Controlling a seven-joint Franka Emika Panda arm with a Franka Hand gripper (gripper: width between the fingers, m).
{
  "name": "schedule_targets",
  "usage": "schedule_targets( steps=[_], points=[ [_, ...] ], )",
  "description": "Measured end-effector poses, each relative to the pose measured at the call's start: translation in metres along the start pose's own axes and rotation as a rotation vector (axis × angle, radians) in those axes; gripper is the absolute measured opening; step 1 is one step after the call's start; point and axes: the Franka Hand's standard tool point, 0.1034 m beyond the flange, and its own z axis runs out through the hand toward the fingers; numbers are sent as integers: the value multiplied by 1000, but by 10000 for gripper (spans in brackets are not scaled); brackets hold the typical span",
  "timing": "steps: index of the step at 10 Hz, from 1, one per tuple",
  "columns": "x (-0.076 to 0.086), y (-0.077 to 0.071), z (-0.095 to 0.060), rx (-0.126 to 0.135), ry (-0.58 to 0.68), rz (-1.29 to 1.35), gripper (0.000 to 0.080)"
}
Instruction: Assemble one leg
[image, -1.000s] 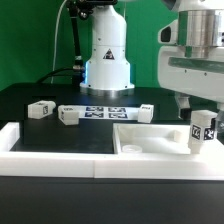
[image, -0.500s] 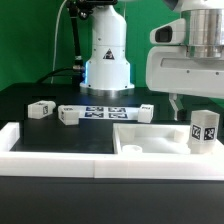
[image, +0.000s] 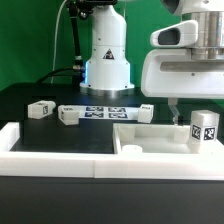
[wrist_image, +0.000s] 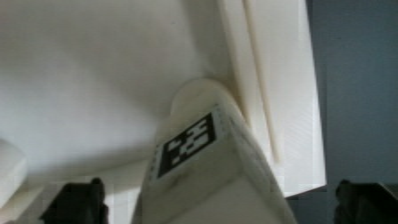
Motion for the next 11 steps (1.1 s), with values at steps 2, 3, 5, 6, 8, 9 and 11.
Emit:
schedule_targets(
  steps=[2, 3, 5, 6, 8, 9, 11],
  points=[
    [0, -4, -3, 4, 3, -164, 649],
    [-1, -7, -4, 0, 5, -204, 649],
    [4, -5, -9, -18, 15, -373, 649],
    [5, -3, -9, -21, 16, -393, 649],
    [5, -2, -9, -27, 15, -416, 386],
    [5, -2, -9, -27, 15, -416, 288],
    [5, -2, -9, -27, 15, -416, 289]
  ],
)
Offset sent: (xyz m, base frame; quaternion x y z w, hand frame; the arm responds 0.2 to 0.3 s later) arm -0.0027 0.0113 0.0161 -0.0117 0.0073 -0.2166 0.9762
